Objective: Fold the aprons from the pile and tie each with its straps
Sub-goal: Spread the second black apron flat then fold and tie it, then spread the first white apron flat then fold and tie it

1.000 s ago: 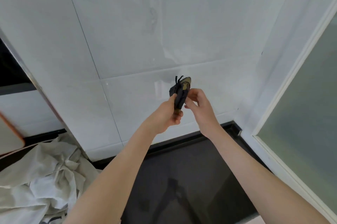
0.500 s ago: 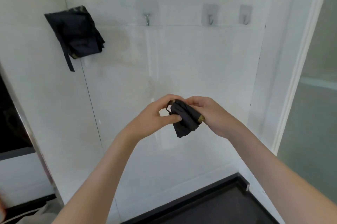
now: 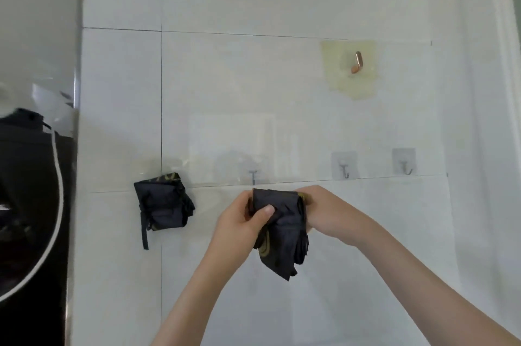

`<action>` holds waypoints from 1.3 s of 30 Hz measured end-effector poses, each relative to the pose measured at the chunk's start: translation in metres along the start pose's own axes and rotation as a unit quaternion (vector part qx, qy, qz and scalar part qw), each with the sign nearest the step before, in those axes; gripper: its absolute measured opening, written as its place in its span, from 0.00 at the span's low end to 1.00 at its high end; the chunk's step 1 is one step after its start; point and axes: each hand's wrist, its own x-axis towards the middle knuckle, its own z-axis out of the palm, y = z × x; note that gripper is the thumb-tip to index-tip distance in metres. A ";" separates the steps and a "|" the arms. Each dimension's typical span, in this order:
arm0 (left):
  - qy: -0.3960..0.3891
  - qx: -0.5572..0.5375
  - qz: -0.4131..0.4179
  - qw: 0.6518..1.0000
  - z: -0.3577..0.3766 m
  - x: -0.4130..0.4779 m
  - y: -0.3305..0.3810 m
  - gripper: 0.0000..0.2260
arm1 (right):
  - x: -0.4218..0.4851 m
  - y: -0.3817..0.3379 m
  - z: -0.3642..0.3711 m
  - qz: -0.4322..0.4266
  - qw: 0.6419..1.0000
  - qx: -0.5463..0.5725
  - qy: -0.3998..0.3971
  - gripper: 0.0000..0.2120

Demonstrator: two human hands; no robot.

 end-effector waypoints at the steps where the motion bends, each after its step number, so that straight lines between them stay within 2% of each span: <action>1: 0.025 0.014 -0.003 1.000 -0.002 0.005 0.003 0.04 | 0.008 -0.005 0.000 -0.013 1.000 -0.010 0.006 0.15; 3: 0.081 0.031 -0.002 0.996 -0.007 0.018 0.008 0.02 | 0.029 -0.014 0.002 -0.044 0.999 -0.019 0.015 0.09; 7: 0.148 0.052 -0.014 0.987 -0.013 0.039 0.011 0.03 | 0.063 -0.021 0.006 -0.088 0.994 -0.030 0.050 0.07; 10: 0.143 0.117 -0.024 0.982 -0.015 0.052 0.007 0.05 | 0.081 -0.016 0.009 -0.094 0.992 -0.051 0.071 0.08; 12: 0.139 0.143 -0.030 0.979 -0.014 0.056 0.004 0.05 | 0.085 -0.008 0.010 -0.083 0.993 -0.028 0.075 0.08; 14: 0.142 0.153 -0.037 0.977 -0.010 0.055 0.002 0.05 | 0.088 0.002 0.011 -0.075 0.995 0.011 0.065 0.06; 19: 0.163 0.151 -0.046 0.974 0.001 0.050 -0.002 0.05 | 0.086 0.013 0.009 -0.075 0.995 0.023 0.063 0.09; 22: 0.188 0.170 -0.039 0.967 0.008 0.044 -0.006 0.06 | 0.076 0.025 0.011 -0.090 0.991 0.067 0.075 0.11; 24: 0.212 0.174 -0.023 0.961 0.013 0.037 -0.009 0.07 | 0.067 0.036 0.018 -0.098 0.980 0.066 0.158 0.10; 27: 0.248 0.145 -0.008 0.958 0.026 0.015 -0.020 0.08 | 0.041 0.057 0.044 -0.127 0.932 0.033 0.339 0.07; 29: 0.262 0.123 -0.006 0.957 0.034 -0.005 -0.030 0.14 | 0.021 0.073 0.064 -0.150 0.907 0.034 0.393 0.09; 31: 0.275 0.132 -0.003 0.952 0.040 -0.035 -0.046 0.19 | 0.001 0.092 0.091 -0.152 0.915 0.050 0.371 0.10; 34: 0.239 0.192 0.017 0.952 0.036 -0.080 -0.069 0.18 | -0.023 0.111 0.130 -0.168 0.928 0.047 0.329 0.08; 37: 0.191 0.266 -0.026 0.945 0.013 -0.134 -0.107 0.15 | -0.046 0.128 0.183 -0.186 0.950 0.032 0.250 0.06; 39: 0.167 0.288 -0.090 0.939 -0.012 -0.169 -0.129 0.13 | -0.058 0.135 0.221 -0.189 0.962 0.022 0.194 0.05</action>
